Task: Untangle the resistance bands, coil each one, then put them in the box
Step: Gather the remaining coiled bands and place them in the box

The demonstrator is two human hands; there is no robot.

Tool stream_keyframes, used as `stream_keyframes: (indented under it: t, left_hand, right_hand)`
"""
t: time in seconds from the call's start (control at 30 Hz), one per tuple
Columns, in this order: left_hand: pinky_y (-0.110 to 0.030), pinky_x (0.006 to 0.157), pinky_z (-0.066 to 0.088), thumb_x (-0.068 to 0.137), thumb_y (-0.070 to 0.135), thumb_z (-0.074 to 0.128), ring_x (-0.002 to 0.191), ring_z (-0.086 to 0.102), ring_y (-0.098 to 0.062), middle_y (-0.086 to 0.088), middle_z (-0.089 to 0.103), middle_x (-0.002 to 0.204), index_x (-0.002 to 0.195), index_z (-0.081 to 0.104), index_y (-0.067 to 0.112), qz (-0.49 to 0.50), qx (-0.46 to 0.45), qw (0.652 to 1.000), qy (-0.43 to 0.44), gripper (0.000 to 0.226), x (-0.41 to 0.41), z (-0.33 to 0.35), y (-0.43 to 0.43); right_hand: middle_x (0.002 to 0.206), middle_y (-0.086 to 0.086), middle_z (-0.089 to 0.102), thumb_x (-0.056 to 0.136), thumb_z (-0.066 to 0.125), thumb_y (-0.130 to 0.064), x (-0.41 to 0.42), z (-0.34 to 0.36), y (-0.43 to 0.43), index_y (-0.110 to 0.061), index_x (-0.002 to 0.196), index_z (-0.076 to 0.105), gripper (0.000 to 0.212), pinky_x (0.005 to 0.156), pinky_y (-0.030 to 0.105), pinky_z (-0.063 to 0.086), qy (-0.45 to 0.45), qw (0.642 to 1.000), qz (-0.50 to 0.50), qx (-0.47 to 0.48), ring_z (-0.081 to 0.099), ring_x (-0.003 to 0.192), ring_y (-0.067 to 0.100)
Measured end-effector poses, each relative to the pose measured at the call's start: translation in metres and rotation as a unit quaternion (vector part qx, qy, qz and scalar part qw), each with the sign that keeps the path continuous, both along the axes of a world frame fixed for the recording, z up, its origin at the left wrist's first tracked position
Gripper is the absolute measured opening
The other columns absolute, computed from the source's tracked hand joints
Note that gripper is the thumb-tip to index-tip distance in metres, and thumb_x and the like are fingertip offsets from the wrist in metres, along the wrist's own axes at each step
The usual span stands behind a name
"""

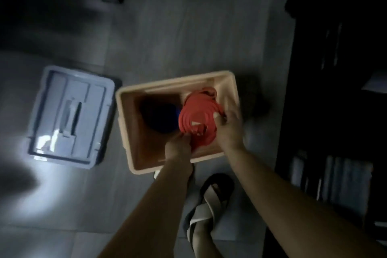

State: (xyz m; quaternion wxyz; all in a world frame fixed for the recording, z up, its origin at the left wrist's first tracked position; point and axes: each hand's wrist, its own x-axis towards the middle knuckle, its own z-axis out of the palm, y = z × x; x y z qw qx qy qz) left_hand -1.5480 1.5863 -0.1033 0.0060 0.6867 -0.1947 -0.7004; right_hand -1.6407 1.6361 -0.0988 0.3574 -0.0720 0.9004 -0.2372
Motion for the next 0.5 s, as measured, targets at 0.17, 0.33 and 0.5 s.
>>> stream_keyframes:
  t: [0.17,0.33,0.5]
  left_hand:
    - [-0.02,0.055,0.049,0.095,0.006,0.044,0.065,0.052,-0.012,-0.002,0.053,0.076,0.12,0.053,0.002,0.038,0.054,0.998,-0.01,0.026,-0.03,-0.109,0.0]
    - [-0.027,0.065,0.05,0.091,-0.002,0.047,0.065,0.055,-0.017,-0.01,0.06,0.08,0.101,0.06,0.004,0.129,0.067,0.989,-0.021,0.017,-0.048,-0.153,-0.005]
    - [-0.037,0.088,0.052,0.092,-0.002,0.045,0.08,0.06,-0.024,-0.022,0.06,0.112,0.125,0.053,-0.001,0.172,0.074,0.982,-0.024,0.034,-0.05,-0.164,-0.007]
  right_hand:
    - [0.133,0.018,0.051,0.095,0.046,-0.027,-0.037,-0.113,-0.014,-0.004,0.128,0.05,0.04,0.094,0.026,0.024,0.031,0.993,0.099,0.055,0.045,0.124,0.03]
    - [0.138,0.022,0.042,0.097,0.044,-0.024,-0.043,-0.167,-0.03,0.001,0.127,0.048,0.039,0.103,0.028,0.024,0.049,0.986,0.135,0.083,0.038,0.129,0.031]
    - [0.149,0.023,0.02,0.097,0.042,-0.03,-0.035,-0.172,-0.038,-0.003,0.13,0.046,0.043,0.109,0.032,0.02,0.065,0.975,0.158,0.144,0.023,0.136,0.034]
